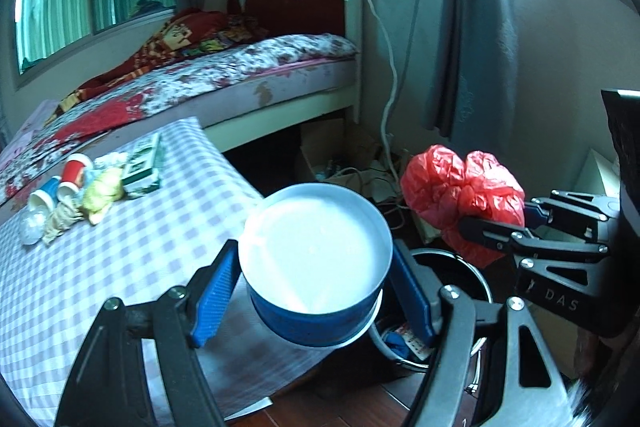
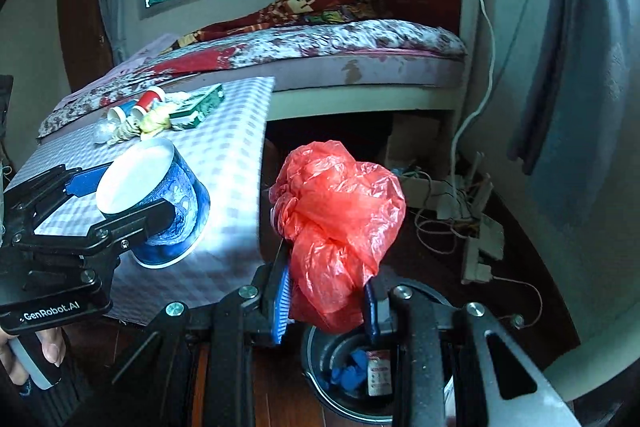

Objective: Collect trash
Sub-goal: 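Carry bag and bowl over the black bin and open both tools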

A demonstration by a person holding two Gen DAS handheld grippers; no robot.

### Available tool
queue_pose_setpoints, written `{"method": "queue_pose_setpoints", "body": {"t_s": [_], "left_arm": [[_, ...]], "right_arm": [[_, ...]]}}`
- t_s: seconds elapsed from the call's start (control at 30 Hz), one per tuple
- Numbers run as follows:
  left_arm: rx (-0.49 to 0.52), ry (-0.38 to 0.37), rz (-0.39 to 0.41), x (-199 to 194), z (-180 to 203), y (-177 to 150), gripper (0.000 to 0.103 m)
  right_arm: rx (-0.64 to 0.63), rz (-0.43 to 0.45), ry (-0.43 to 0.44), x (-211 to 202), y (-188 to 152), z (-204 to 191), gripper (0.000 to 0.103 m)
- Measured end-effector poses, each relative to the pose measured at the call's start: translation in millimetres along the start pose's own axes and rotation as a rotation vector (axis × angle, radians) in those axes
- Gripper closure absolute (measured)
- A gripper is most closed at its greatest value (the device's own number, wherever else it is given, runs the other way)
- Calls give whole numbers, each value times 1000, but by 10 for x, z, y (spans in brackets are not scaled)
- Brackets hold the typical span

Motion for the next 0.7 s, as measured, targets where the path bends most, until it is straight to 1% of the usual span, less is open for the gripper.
{"method": "queue_pose_setpoints", "body": {"t_s": [0.13, 0.27, 0.47, 0.57, 0.7], "left_arm": [[28, -50, -19, 107, 301, -23, 29], [44, -101, -49, 226, 549, -108, 29], [53, -187, -123, 450, 896, -352, 29], [59, -205, -158, 578, 997, -461, 29], [68, -211, -199, 721, 1084, -604, 29]], "right_arm": [[30, -23, -35, -61, -175, 305, 72], [60, -67, -50, -77, -415, 591, 72], [87, -130, -50, -15, -753, 868, 72], [113, -153, -49, 25, -905, 977, 72], [127, -187, -51, 121, -1078, 1082, 72]]}}
Point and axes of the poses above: each gripper's, at about its wrist camera, not at the fingertips, and x roughly the way its jaws point, z to its right, y to its top, the point moved 9 cm from there along x, roughly the way its jaws point
